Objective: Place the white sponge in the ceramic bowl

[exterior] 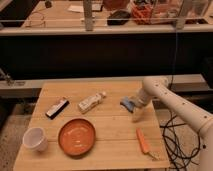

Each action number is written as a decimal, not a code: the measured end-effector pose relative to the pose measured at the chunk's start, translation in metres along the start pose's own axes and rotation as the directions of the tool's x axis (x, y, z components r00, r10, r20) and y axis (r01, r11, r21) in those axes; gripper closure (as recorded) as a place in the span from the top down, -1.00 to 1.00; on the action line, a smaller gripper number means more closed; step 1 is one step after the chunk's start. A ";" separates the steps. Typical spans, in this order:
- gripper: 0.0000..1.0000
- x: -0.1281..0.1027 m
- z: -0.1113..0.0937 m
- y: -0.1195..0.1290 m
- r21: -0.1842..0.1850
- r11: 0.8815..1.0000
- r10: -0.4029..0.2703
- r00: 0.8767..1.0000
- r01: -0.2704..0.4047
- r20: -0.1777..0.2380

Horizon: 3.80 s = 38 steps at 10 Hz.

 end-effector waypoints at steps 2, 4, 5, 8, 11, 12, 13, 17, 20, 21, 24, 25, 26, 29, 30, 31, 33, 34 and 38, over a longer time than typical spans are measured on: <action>0.60 0.013 0.000 -0.008 -0.012 1.000 -0.013 1.000 0.013 0.001; 0.60 0.017 -0.001 -0.013 -0.023 0.999 -0.025 1.000 0.025 0.004; 0.60 0.016 0.001 -0.020 -0.029 0.999 -0.034 0.999 0.034 0.005; 0.60 0.015 0.002 -0.040 -0.038 0.998 -0.052 0.999 0.052 0.002; 0.59 0.021 -0.006 -0.037 -0.042 0.996 -0.081 0.997 0.081 0.002; 0.49 0.024 -0.009 -0.035 -0.043 0.995 -0.089 0.996 0.089 0.003; 0.48 0.026 -0.009 -0.035 -0.046 0.995 -0.094 0.996 0.094 0.002; 0.60 0.035 -0.002 -0.040 -0.066 0.988 -0.141 0.990 0.141 0.007; 0.60 0.042 0.003 -0.042 -0.074 0.982 -0.175 0.985 0.175 0.007; 0.60 0.044 0.004 -0.042 -0.077 0.980 -0.182 0.983 0.182 0.006; 0.20 0.040 -0.002 -0.047 -0.074 0.976 -0.203 0.979 0.203 0.003; 0.11 0.042 -0.004 -0.049 -0.073 0.976 -0.206 0.978 0.206 0.000; 0.11 0.042 -0.004 -0.050 -0.076 0.974 -0.214 0.977 0.214 0.000; -0.07 0.041 -0.006 -0.045 -0.070 0.972 -0.223 0.975 0.223 0.005; -0.26 0.038 -0.003 -0.044 -0.066 0.972 -0.224 0.975 0.224 0.002; -0.47 0.039 0.001 -0.049 -0.059 0.973 -0.224 0.975 0.223 0.000; -0.85 0.044 0.001 -0.053 -0.058 0.973 -0.226 0.974 0.226 0.002; -0.92 0.044 0.001 -0.050 -0.054 0.973 -0.227 0.974 0.226 -0.002; -0.57 0.050 -0.010 -0.068 -0.043 0.969 -0.244 0.970 0.243 -0.022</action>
